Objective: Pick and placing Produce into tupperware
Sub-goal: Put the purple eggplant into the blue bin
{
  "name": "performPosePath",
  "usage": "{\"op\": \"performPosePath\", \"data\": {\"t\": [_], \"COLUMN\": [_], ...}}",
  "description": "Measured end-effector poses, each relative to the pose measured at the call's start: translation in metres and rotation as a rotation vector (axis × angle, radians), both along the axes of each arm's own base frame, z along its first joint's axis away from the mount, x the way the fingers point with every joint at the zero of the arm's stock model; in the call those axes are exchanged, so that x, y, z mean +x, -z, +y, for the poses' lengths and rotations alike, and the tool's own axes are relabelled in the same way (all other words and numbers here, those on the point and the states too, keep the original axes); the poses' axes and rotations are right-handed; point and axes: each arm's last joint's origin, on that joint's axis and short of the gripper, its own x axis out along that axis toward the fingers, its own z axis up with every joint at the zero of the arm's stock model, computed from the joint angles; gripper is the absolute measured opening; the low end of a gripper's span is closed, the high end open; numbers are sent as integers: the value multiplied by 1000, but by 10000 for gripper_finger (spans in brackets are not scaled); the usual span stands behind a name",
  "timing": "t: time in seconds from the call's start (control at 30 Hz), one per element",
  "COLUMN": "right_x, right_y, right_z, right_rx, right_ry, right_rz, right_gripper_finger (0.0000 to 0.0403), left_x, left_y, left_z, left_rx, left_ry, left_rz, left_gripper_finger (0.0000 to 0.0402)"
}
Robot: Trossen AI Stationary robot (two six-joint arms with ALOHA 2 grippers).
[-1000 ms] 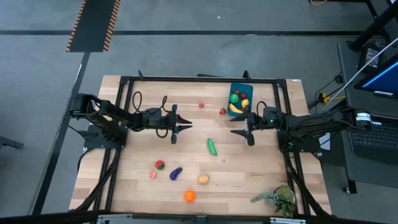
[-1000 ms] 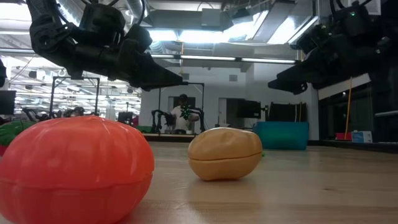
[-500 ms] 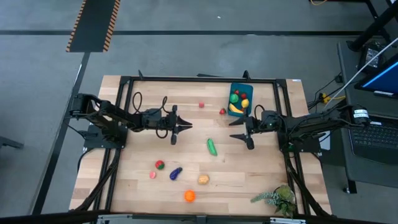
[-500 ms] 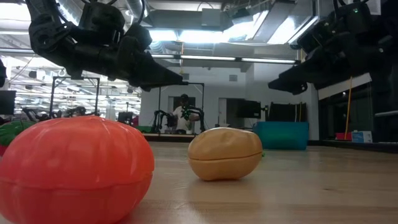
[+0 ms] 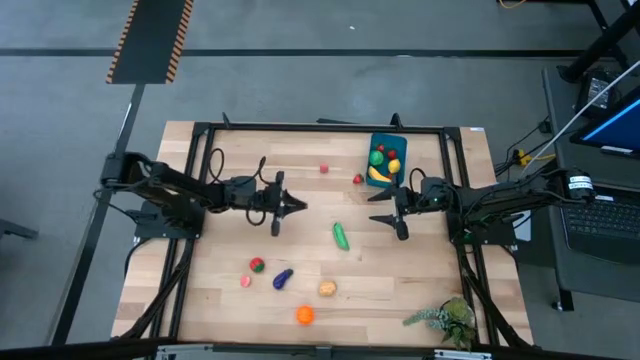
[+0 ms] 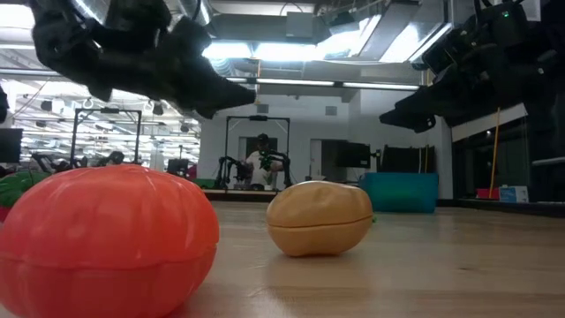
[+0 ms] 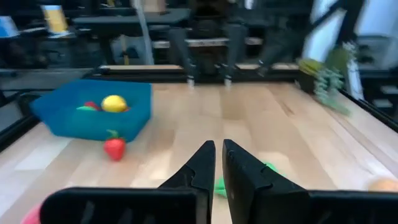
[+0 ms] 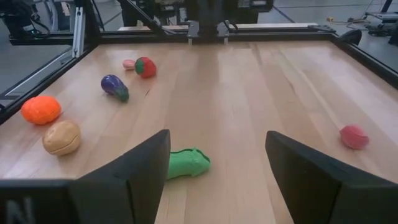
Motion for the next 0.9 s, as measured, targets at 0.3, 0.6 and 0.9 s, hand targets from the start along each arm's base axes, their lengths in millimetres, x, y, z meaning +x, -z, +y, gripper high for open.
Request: {"op": "performPosePath", "data": {"t": [0.3,0.6,0.9], "right_x": [0,0,0], "right_y": [0,0,0], "right_z": [0,-1,-1], "right_rx": [-2,-5,28], "right_ry": [6,26,34], "right_rz": [-3,-3,-2], "right_gripper_finger": [266,266,266], "left_x": [-31,-52,-59], "left_y": [-14,-34,-60], "left_z": [-40,-91,-136], "left_rx": [139,101,17], "left_ry": [-128,-128,-253], "left_rz": [187,217,383], "left_gripper_finger": [62,100,136]}}
